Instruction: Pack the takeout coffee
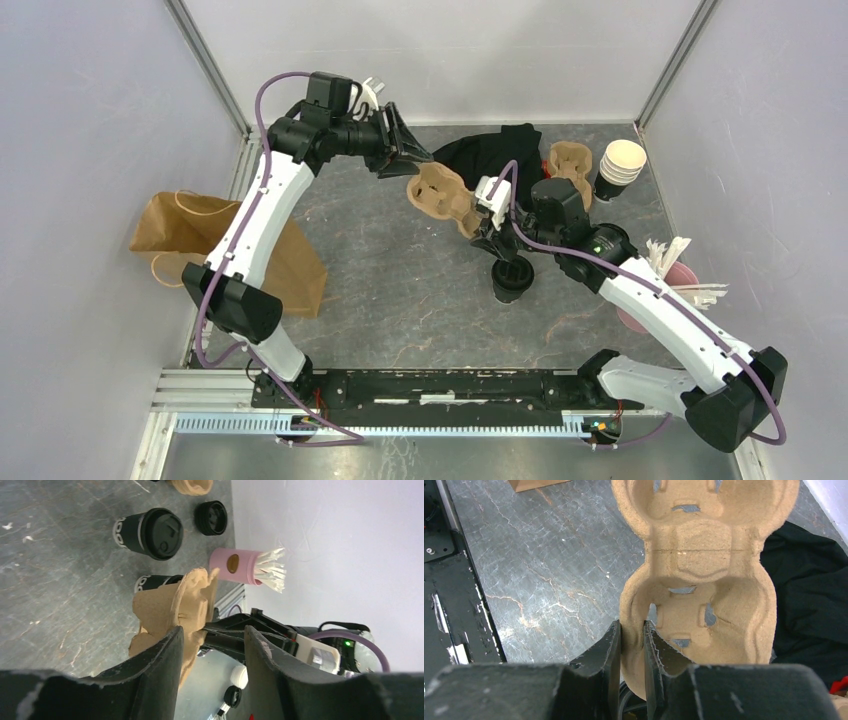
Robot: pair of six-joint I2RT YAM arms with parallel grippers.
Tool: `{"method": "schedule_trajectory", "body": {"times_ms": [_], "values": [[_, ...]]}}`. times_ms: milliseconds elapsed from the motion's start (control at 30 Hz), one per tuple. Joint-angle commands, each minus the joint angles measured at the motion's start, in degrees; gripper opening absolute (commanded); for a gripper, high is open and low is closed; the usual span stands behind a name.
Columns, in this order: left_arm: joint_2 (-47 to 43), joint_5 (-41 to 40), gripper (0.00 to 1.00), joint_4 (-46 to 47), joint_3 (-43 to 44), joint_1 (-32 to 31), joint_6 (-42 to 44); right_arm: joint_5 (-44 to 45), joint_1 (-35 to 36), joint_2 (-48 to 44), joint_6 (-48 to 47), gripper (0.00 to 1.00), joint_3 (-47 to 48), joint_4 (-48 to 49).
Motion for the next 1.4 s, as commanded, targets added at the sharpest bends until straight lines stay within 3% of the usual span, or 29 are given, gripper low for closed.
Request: {"method": "schedule_trajectory", "body": {"times_ms": [0,167,400,933,1233,1367], "values": [[-1.6,-5.4,0.6,-4.8,3.4,0.0,4.5,1.2,0.8,-0.2,1.0,0.0,2.5,3.6],[-1.3,-4.2,0.66,-4.3,4.0,1.2,3.4,1.7,1.3,0.4,0.6,0.0,3.5,2.4],[-2.3,-4.1,0.67,-4.5,2.8,2.4,3.6,1.9,1.4,0.0,0.3,0.0,3.4,1.6],[-2.0,1.5,0.31,-1.7,-1.1,0.8,2.7,2.3,2.1,3.0,0.3,0.0,4.8,3.2],[-1.6,0.6,0.26,-3.8,-1.4,0.4,4.9,4.6,2.2,2.6,1.8,0.0,4.3,4.0],[-1.3,-0.4,0.04,-4.5,0.0,0.3,6.0,7.0,2.2,1.7,5.0,0.05,4.0,3.8]]}}
